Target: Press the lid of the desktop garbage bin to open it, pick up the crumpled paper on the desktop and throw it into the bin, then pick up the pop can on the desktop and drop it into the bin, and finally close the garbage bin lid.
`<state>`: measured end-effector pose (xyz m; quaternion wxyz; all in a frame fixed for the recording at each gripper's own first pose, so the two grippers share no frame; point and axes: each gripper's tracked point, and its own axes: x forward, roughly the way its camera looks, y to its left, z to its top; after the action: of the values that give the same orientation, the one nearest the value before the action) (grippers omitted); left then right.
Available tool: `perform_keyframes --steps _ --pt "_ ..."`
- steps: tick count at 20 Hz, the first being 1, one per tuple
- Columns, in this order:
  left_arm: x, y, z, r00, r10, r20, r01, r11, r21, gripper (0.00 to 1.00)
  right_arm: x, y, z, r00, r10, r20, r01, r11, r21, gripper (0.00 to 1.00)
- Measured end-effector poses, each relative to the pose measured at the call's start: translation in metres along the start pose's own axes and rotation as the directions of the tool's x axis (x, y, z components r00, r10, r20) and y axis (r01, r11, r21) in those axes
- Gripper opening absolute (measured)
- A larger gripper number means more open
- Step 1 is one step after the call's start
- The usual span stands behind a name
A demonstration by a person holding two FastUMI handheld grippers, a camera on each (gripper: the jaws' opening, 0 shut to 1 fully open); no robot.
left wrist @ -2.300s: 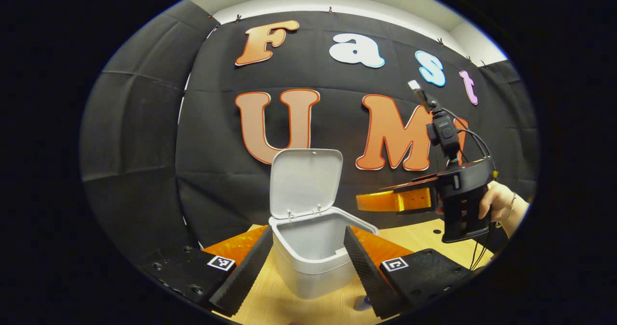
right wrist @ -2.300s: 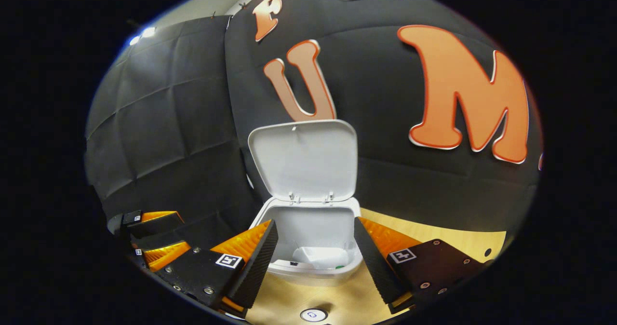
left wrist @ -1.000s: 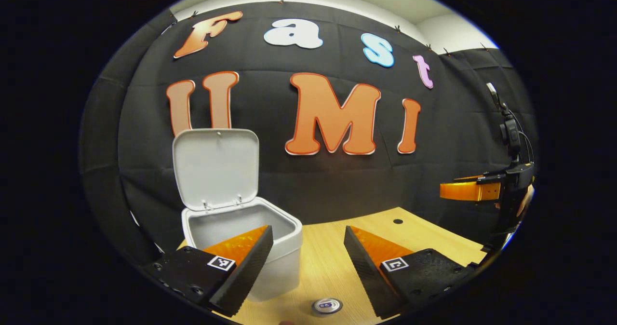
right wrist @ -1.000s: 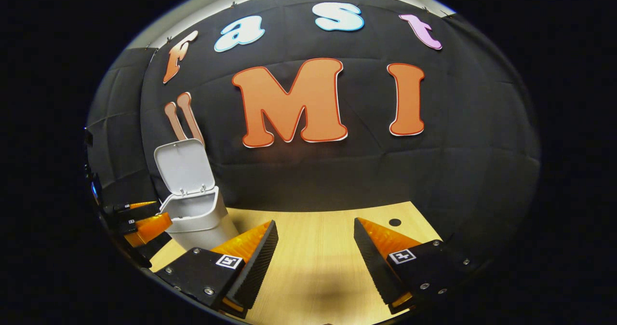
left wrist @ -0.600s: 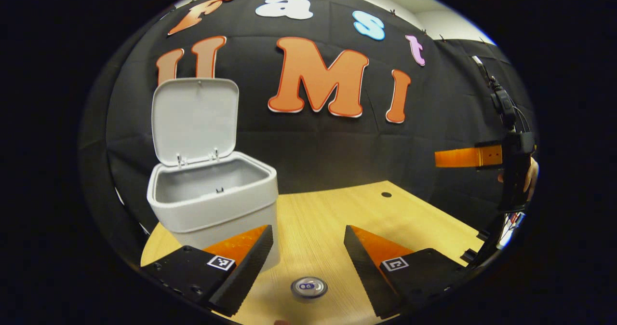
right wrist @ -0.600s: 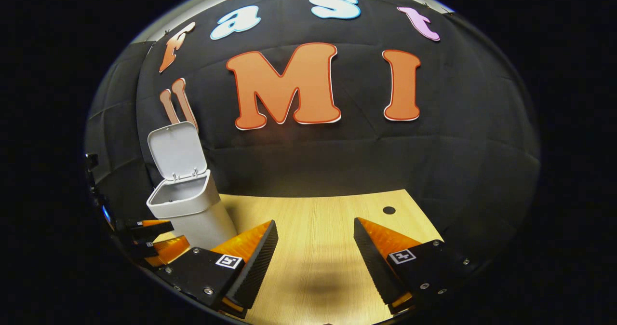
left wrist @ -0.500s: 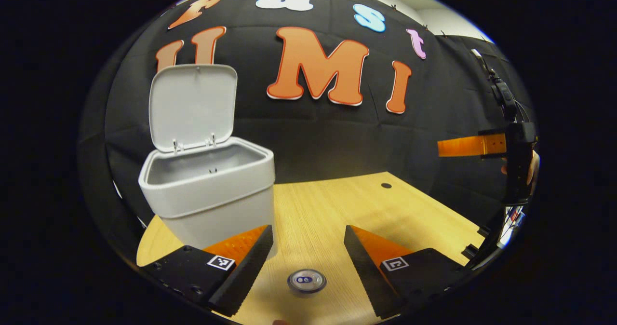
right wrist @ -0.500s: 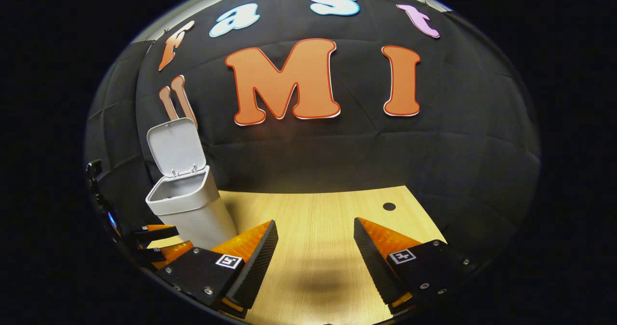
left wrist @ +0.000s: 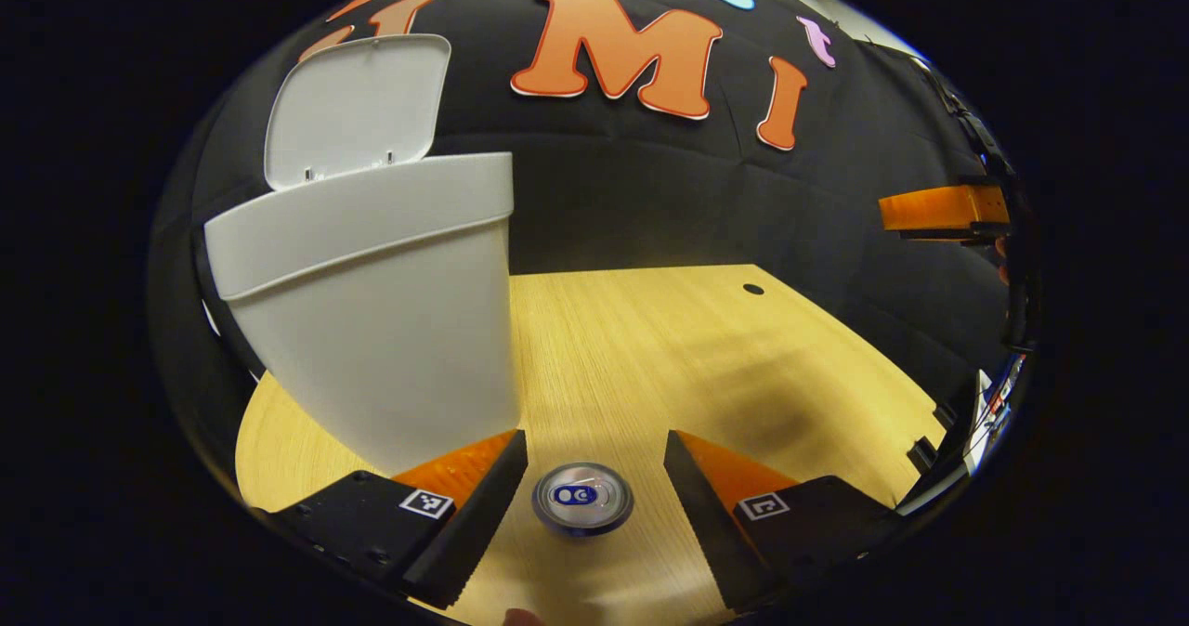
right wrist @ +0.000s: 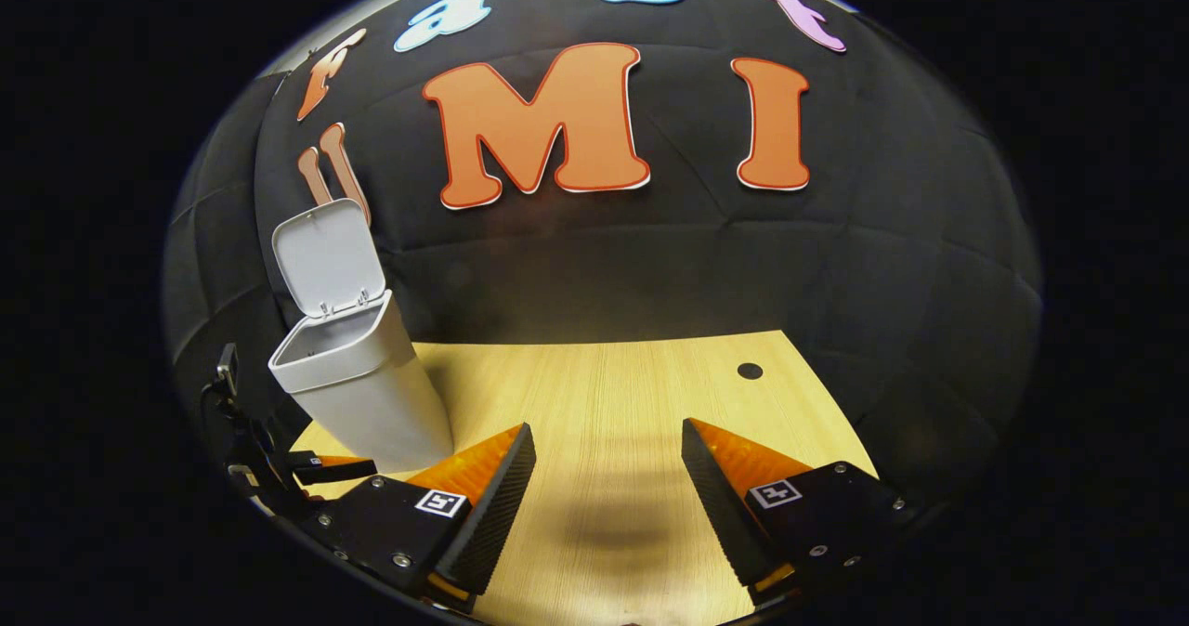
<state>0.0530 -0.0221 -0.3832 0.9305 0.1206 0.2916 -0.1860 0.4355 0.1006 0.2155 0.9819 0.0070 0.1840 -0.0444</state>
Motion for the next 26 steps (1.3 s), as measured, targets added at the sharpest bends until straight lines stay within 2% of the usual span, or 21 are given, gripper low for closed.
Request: perform_keyframes --steps 6,16,17,19,21,26 --pt "0.018 0.003 -0.04 0.989 -0.011 -0.145 0.009 1.0 -0.014 0.96 0.005 -0.007 -0.013 0.999 -0.003 -0.038 0.004 1.0 0.015 0.95" --pt "0.038 0.009 -0.085 0.967 0.031 -0.254 -0.032 0.999 -0.003 0.97 0.01 -0.013 -0.024 0.996 -0.004 -0.086 0.005 1.0 0.012 0.95" --pt "0.038 0.01 -0.084 0.965 0.03 -0.26 -0.036 0.999 -0.018 0.97 0.009 -0.013 -0.026 0.996 -0.005 -0.092 0.006 1.0 0.01 0.95" --pt "0.034 0.006 -0.071 0.972 0.02 -0.236 -0.033 0.998 -0.051 0.85 0.01 -0.012 -0.027 0.995 -0.001 -0.1 0.002 1.0 0.008 0.95" --pt "0.025 0.011 -0.056 0.975 0.013 -0.223 -0.03 0.997 -0.074 0.84 0.011 -0.011 -0.027 0.995 0.006 -0.101 -0.005 1.0 0.009 0.95" --pt "0.004 0.004 -0.016 0.984 0.002 -0.177 -0.01 0.999 -0.045 0.83 0.013 -0.003 -0.024 0.995 0.028 -0.097 -0.027 0.999 0.017 0.95"
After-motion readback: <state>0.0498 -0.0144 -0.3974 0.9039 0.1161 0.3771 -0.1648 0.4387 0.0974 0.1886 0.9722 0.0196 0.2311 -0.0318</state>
